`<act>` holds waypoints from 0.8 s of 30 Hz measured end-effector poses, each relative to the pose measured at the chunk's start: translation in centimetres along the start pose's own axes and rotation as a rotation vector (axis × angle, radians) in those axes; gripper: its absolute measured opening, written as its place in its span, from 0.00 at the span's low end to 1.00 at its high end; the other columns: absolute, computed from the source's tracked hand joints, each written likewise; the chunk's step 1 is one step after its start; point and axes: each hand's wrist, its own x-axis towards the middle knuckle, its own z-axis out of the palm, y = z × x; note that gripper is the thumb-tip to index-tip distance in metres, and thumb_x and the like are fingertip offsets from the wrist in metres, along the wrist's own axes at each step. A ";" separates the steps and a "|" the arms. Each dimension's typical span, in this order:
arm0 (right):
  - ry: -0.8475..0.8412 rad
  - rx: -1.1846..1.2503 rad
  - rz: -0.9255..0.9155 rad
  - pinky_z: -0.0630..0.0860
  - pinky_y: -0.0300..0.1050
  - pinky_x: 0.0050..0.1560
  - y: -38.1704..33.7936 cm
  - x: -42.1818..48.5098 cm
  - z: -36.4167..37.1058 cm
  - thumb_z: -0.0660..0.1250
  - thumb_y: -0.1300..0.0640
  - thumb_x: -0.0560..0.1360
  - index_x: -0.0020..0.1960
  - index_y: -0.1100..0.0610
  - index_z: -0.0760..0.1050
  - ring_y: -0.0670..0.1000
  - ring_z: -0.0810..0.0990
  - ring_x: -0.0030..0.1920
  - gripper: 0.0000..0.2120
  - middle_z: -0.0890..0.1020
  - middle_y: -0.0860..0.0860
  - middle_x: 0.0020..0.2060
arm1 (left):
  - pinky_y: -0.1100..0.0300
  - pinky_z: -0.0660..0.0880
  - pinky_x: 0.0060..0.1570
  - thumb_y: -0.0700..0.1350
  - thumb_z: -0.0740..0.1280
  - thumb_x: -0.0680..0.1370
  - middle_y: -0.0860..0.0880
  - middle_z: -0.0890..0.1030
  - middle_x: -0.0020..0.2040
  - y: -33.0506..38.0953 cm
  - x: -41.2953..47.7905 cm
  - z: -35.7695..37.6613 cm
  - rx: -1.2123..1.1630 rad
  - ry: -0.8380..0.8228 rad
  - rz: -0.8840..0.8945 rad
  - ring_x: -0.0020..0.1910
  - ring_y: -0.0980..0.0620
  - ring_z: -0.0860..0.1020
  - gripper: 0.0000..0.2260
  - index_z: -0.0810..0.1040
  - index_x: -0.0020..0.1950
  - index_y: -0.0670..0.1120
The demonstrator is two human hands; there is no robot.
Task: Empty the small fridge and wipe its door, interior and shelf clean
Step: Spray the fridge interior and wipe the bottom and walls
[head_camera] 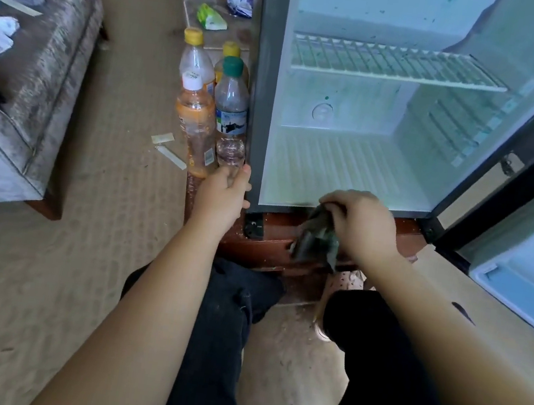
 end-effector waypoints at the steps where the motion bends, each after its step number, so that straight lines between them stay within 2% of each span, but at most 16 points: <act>1: 0.011 -0.010 0.030 0.74 0.45 0.45 0.0 -1.0 -0.5 0.63 0.56 0.77 0.53 0.47 0.81 0.55 0.79 0.50 0.10 0.83 0.51 0.48 | 0.50 0.79 0.47 0.54 0.57 0.83 0.54 0.79 0.48 0.1 -0.2 0.1 -0.004 0.001 -0.012 0.37 0.55 0.79 0.14 0.74 0.60 0.46; 3: -0.156 -0.128 0.020 0.75 0.46 0.46 -0.2 -2.6 -0.9 0.62 0.54 0.78 0.54 0.45 0.80 0.56 0.79 0.51 0.11 0.82 0.52 0.50 | 0.53 0.78 0.43 0.54 0.58 0.83 0.52 0.80 0.49 0.5 -0.7 0.2 -0.021 0.002 -0.029 0.37 0.54 0.79 0.16 0.75 0.63 0.45; 4: -0.130 -0.119 0.035 0.75 0.46 0.46 -0.1 -3.0 -1.3 0.62 0.55 0.78 0.54 0.46 0.80 0.56 0.79 0.51 0.11 0.82 0.52 0.50 | 0.55 0.78 0.41 0.53 0.58 0.83 0.51 0.81 0.50 0.7 -1.0 0.3 -0.020 -0.003 -0.031 0.37 0.54 0.79 0.16 0.75 0.63 0.45; 6: 0.076 0.006 0.093 0.73 0.45 0.42 0.4 -3.1 -2.5 0.62 0.57 0.78 0.52 0.48 0.81 0.56 0.80 0.48 0.11 0.83 0.52 0.47 | 0.55 0.78 0.41 0.51 0.60 0.82 0.49 0.81 0.52 0.9 -1.4 0.6 0.006 -0.018 -0.013 0.38 0.54 0.79 0.11 0.75 0.59 0.47; 7: 0.048 0.025 0.084 0.72 0.44 0.40 0.4 -3.0 -3.0 0.61 0.58 0.78 0.51 0.48 0.81 0.56 0.80 0.48 0.11 0.83 0.51 0.46 | 0.53 0.78 0.43 0.49 0.61 0.82 0.49 0.82 0.52 1.0 -1.7 0.7 0.018 -0.023 0.005 0.38 0.54 0.79 0.07 0.75 0.56 0.49; 9: -0.175 -0.039 0.040 0.72 0.43 0.41 -0.1 -2.8 -3.7 0.61 0.60 0.77 0.51 0.47 0.82 0.54 0.80 0.50 0.13 0.84 0.48 0.47 | 0.49 0.79 0.49 0.47 0.63 0.81 0.51 0.82 0.49 1.2 -2.2 0.8 0.084 -0.077 0.063 0.40 0.54 0.80 0.03 0.76 0.51 0.51; 10: -0.194 0.003 0.041 0.74 0.43 0.43 -0.3 -2.7 -4.1 0.62 0.59 0.78 0.51 0.47 0.82 0.53 0.80 0.50 0.12 0.84 0.48 0.48 | 0.48 0.79 0.51 0.47 0.64 0.80 0.53 0.81 0.49 1.3 -2.4 0.8 0.131 -0.131 0.094 0.42 0.54 0.81 0.03 0.78 0.51 0.52; 13: 0.019 0.272 0.029 0.77 0.44 0.51 -0.9 -2.0 -5.6 0.64 0.60 0.77 0.50 0.51 0.83 0.49 0.82 0.50 0.10 0.85 0.46 0.47 | 0.53 0.79 0.52 0.48 0.69 0.78 0.58 0.81 0.53 1.3 -3.0 1.2 0.215 -0.351 0.159 0.49 0.54 0.80 0.09 0.78 0.58 0.56; 16: 0.102 0.474 -0.072 0.74 0.32 0.50 -1.6 -1.4 -6.4 0.65 0.63 0.77 0.50 0.53 0.83 0.42 0.80 0.47 0.09 0.85 0.45 0.45 | 0.58 0.77 0.53 0.48 0.72 0.75 0.57 0.81 0.56 1.4 -3.3 2.1 0.258 -0.490 0.204 0.50 0.57 0.80 0.16 0.76 0.61 0.58; 18: 0.177 0.604 -0.057 0.72 0.28 0.49 -1.8 -0.9 -6.5 0.65 0.64 0.77 0.49 0.54 0.83 0.39 0.80 0.46 0.10 0.83 0.43 0.43 | 0.58 0.77 0.53 0.46 0.73 0.75 0.56 0.82 0.52 1.4 -3.0 2.8 0.271 -0.446 0.245 0.48 0.56 0.81 0.13 0.78 0.57 0.57; 20: 0.205 0.773 -0.002 0.75 0.31 0.50 -1.3 -0.2 -6.4 0.65 0.65 0.76 0.48 0.52 0.82 0.39 0.80 0.45 0.11 0.83 0.42 0.43 | 0.56 0.77 0.52 0.45 0.73 0.75 0.56 0.83 0.47 1.5 -2.6 3.2 0.279 -0.354 0.270 0.46 0.53 0.81 0.09 0.78 0.48 0.59; 22: 0.154 0.873 0.038 0.76 0.33 0.48 -0.6 0.2 -6.1 0.65 0.66 0.76 0.47 0.51 0.82 0.39 0.81 0.44 0.11 0.83 0.43 0.42 | 0.54 0.78 0.50 0.43 0.72 0.75 0.53 0.83 0.44 1.4 -2.0 3.3 0.323 -0.286 0.294 0.43 0.51 0.81 0.09 0.78 0.44 0.58; 24: 0.053 0.868 0.086 0.74 0.31 0.45 0.6 0.6 -5.6 0.67 0.63 0.76 0.45 0.51 0.82 0.37 0.80 0.41 0.09 0.83 0.42 0.40 | 0.54 0.77 0.47 0.41 0.70 0.76 0.50 0.83 0.42 1.5 -1.5 3.3 0.333 -0.200 0.302 0.40 0.50 0.80 0.09 0.76 0.42 0.55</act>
